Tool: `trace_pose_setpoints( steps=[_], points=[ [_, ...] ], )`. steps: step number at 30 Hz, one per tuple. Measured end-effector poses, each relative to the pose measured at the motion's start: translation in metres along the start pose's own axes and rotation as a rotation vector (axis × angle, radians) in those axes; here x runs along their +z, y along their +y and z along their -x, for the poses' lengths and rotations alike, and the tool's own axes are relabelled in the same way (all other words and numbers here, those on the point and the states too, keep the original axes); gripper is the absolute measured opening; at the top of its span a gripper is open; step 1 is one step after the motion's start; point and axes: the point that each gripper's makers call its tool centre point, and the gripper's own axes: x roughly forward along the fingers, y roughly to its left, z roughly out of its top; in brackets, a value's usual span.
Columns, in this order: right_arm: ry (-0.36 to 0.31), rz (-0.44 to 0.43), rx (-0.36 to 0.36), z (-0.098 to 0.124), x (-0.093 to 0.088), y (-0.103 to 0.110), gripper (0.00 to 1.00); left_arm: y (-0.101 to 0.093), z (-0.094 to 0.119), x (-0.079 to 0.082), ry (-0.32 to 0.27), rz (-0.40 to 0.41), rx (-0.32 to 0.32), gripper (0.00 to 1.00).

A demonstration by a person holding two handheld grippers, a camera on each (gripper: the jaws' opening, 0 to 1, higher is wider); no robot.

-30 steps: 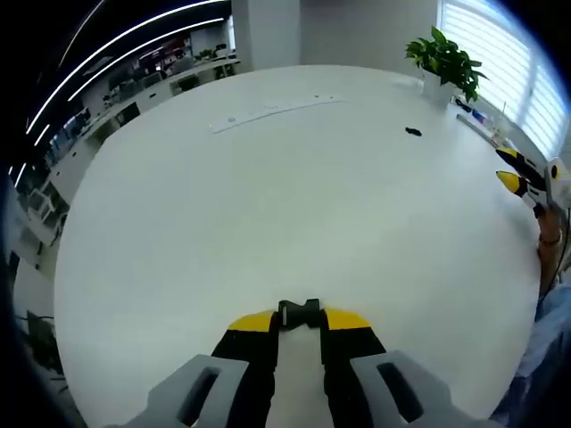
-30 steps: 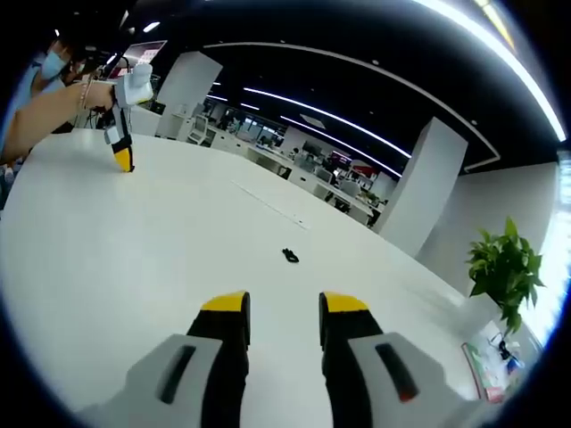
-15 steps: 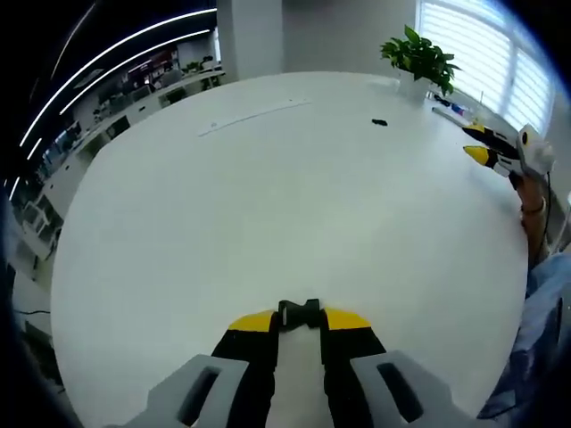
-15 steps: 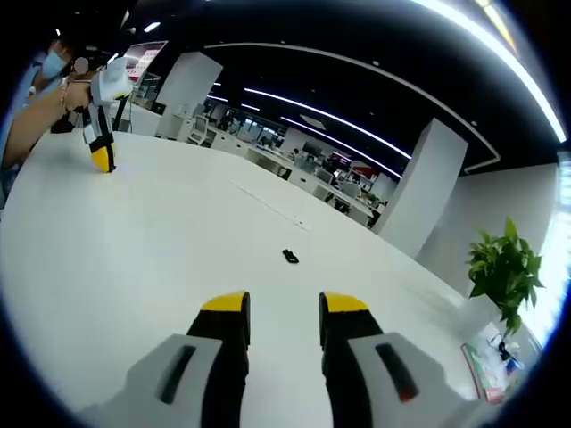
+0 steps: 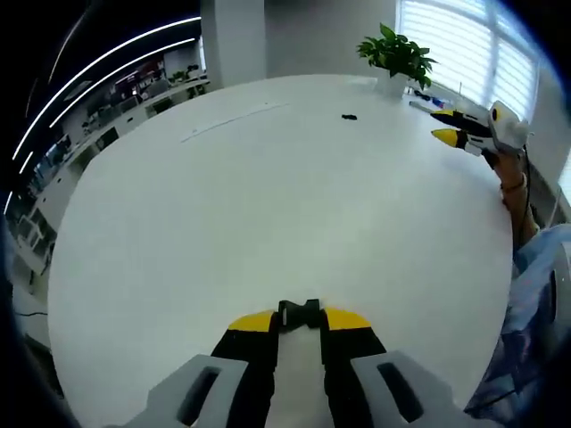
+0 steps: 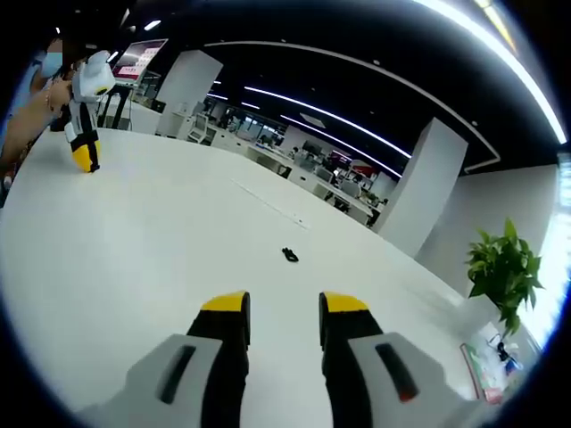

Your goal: Snap the two parts of the plastic buckle together until the buckle closes and remains connected.

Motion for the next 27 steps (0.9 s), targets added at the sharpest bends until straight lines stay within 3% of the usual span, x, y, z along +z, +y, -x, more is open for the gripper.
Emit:
trace_pose_setpoints(
  steps=[12,27],
  points=[
    [-0.005,0.012,0.001,0.0,0.003,0.001,0.31,-0.008,0.003,0.003,-0.042,-0.033,-0.027,0.18],
    [-0.002,0.034,-0.003,0.003,0.004,0.005,0.31,-0.014,0.013,-0.003,-0.179,-0.111,-0.031,0.23]
  ],
)
